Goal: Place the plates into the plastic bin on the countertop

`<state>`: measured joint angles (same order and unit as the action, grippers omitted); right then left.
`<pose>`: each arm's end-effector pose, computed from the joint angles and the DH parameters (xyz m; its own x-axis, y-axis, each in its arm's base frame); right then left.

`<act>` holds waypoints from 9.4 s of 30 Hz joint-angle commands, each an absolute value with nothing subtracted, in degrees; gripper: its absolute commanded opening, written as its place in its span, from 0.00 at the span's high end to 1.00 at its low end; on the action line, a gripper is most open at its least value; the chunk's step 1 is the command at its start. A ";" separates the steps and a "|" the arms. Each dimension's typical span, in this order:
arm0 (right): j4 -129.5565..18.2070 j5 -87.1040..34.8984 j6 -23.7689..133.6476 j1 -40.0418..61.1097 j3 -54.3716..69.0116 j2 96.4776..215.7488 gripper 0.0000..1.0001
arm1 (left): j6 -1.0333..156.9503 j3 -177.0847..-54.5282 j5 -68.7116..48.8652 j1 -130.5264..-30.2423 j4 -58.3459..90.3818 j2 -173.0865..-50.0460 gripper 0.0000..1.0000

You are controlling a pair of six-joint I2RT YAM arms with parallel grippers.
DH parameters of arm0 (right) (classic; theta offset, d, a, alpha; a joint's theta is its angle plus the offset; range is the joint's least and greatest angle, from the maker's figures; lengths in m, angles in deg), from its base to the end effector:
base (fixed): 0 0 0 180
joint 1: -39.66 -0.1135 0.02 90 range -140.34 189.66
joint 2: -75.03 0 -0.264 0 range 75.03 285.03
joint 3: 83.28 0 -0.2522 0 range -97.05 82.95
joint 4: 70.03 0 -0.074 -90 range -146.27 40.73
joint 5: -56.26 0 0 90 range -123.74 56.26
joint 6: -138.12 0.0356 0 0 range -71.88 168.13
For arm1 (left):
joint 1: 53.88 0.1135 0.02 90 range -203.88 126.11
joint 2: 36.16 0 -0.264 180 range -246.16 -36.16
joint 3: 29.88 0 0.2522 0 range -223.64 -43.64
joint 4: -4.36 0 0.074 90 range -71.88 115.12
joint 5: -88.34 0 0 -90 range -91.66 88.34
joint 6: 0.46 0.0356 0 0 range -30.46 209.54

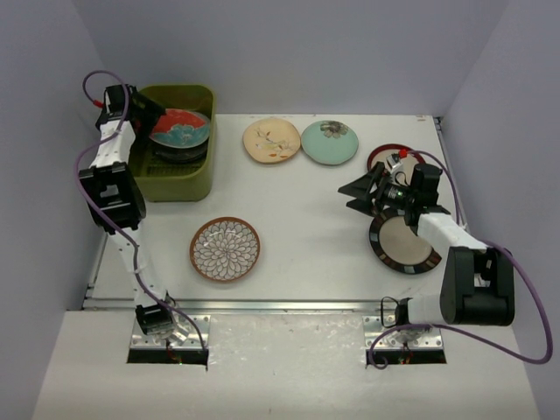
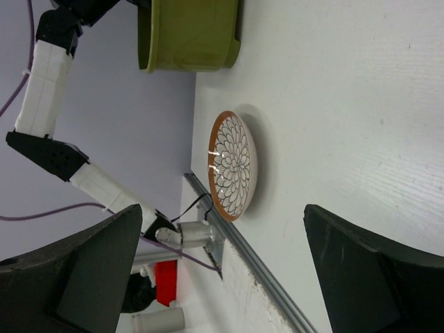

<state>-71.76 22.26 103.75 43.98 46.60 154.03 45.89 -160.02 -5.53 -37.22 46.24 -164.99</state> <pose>0.2755 0.0088 0.2080 -0.8293 0.5255 -0.1901 -0.0159 0.3178 0.9480 0.4997 0.1470 0.2537 -0.2873 -0.8048 -0.5193 -0.6015 0.5735 -0.5561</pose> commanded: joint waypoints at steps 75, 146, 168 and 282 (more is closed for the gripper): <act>-8.13 -34.52 83.10 49.59 26.61 115.75 0.01 | 44.95 -102.70 -20.72 -91.79 6.99 -130.94 0.00; -19.05 -4.98 84.95 46.96 26.48 111.94 0.01 | 31.72 -123.23 -47.08 -68.22 -0.32 -133.23 1.00; -26.55 -1.80 86.53 46.96 30.03 117.10 0.01 | 29.23 -117.02 -25.01 -27.71 13.58 -124.08 1.00; -73.84 -28.12 120.28 33.16 45.79 157.17 1.00 | 57.26 -98.57 -27.65 -62.10 26.55 -100.48 0.00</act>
<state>-68.78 -37.00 130.33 33.25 44.04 164.43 59.23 -98.90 -27.00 -59.42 34.12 -97.50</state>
